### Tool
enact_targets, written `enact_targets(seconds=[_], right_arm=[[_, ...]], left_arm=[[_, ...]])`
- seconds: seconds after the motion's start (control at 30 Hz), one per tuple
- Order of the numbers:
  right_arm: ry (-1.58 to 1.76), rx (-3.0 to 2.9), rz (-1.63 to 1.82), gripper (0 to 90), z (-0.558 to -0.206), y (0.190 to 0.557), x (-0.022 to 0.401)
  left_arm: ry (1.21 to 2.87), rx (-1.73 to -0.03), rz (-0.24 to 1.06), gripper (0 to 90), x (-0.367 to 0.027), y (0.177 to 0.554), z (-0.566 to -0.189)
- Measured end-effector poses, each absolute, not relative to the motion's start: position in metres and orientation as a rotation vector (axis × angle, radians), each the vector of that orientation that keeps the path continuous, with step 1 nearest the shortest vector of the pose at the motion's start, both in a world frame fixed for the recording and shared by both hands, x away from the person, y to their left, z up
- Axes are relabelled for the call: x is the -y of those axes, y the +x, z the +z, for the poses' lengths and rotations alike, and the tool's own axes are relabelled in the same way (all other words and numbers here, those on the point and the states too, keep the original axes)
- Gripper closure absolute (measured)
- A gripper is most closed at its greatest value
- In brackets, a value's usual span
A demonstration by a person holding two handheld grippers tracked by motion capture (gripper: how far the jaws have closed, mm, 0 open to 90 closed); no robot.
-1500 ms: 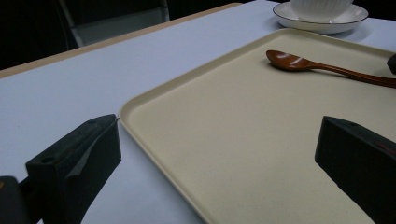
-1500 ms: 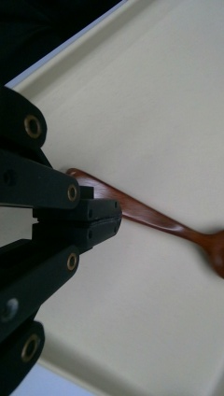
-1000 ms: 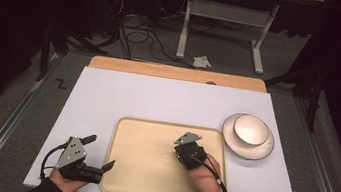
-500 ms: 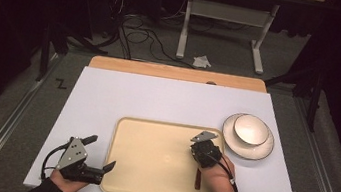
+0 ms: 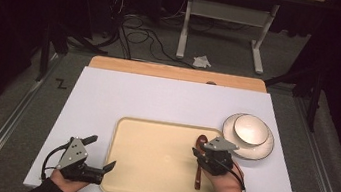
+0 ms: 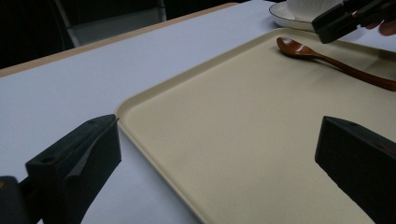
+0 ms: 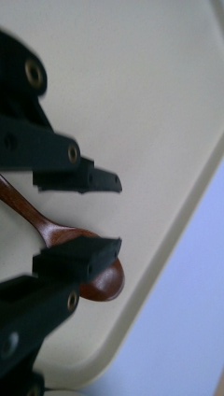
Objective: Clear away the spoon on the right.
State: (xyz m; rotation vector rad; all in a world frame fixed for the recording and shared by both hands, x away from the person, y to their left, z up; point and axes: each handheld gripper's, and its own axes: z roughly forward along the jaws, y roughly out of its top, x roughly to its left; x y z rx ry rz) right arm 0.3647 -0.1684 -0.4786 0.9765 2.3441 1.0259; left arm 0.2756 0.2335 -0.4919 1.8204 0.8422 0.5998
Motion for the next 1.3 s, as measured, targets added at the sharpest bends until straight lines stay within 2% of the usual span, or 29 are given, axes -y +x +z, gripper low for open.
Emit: enact_targets(seconds=[0.23, 0.37, 0.9, 1.3], right_arm=[[0.986, -2.233, 1.246, 16.9, -0.475, 0.345, 0.19], [1.022, -2.186, 1.28, 1.8, -0.47, 0.338, 0.202], [1.029, -2.039, 1.289, 0.9, -0.473, 0.291, 0.267], [1.079, -2.026, 1.3, 1.1, -0.476, 0.294, 0.268]], left_arm=[[1.824, -0.846, 0.599, 0.7, -0.231, 0.276, -0.493], [1.816, -0.856, 0.606, 0.3, -0.232, 0.276, -0.493], [1.823, -0.851, 0.598, 0.2, -0.23, 0.277, -0.494], [1.82, -0.847, 0.6, 0.2, -0.231, 0.277, -0.493]])
